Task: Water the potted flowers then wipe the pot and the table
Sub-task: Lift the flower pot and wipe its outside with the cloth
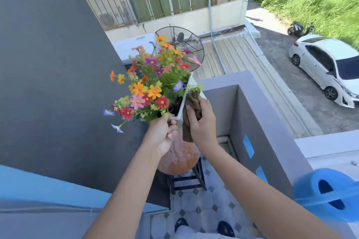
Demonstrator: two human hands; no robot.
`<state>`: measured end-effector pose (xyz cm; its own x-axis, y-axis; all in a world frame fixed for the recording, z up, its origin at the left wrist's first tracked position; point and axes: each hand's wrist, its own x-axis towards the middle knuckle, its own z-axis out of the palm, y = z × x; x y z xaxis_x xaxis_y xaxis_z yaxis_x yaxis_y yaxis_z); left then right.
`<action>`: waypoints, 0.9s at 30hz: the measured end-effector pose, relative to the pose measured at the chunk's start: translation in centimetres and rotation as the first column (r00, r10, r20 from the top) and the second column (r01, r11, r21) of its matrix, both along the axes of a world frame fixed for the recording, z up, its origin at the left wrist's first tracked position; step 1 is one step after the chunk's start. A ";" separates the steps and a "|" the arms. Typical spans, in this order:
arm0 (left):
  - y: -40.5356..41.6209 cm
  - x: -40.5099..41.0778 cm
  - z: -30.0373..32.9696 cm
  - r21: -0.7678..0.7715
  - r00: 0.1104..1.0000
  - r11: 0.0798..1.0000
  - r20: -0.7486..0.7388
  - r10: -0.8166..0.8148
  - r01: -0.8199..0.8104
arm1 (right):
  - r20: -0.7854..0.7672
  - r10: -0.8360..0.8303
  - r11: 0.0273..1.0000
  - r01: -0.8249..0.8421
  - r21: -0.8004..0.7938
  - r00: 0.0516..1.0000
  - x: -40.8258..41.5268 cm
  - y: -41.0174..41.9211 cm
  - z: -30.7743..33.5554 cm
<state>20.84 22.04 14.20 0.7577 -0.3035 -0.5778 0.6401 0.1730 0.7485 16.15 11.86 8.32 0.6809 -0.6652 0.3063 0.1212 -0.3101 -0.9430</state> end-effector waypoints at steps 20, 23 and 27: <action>0.6 -1.5 0.7 0.062 0.991 0.995 0.104 -0.082 0.076 | -0.045 -0.175 0.974 0.180 0.139 0.983 3.6 -5.1 1.0; 0.9 -1.5 0.6 0.072 0.990 0.994 0.113 -0.088 0.080 | -0.124 -0.192 0.938 0.219 0.269 0.974 3.3 -5.5 -1.0; 0.9 -1.6 -0.5 0.127 0.987 0.988 0.125 -0.105 0.089 | -0.109 -0.144 0.954 0.167 0.250 0.984 3.5 -4.9 -0.6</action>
<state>19.23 22.93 13.71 0.7996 -0.3133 -0.5123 0.5444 0.0182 0.8386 19.69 6.91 7.73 0.5793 -0.8133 0.0540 0.0034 -0.0638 -0.9980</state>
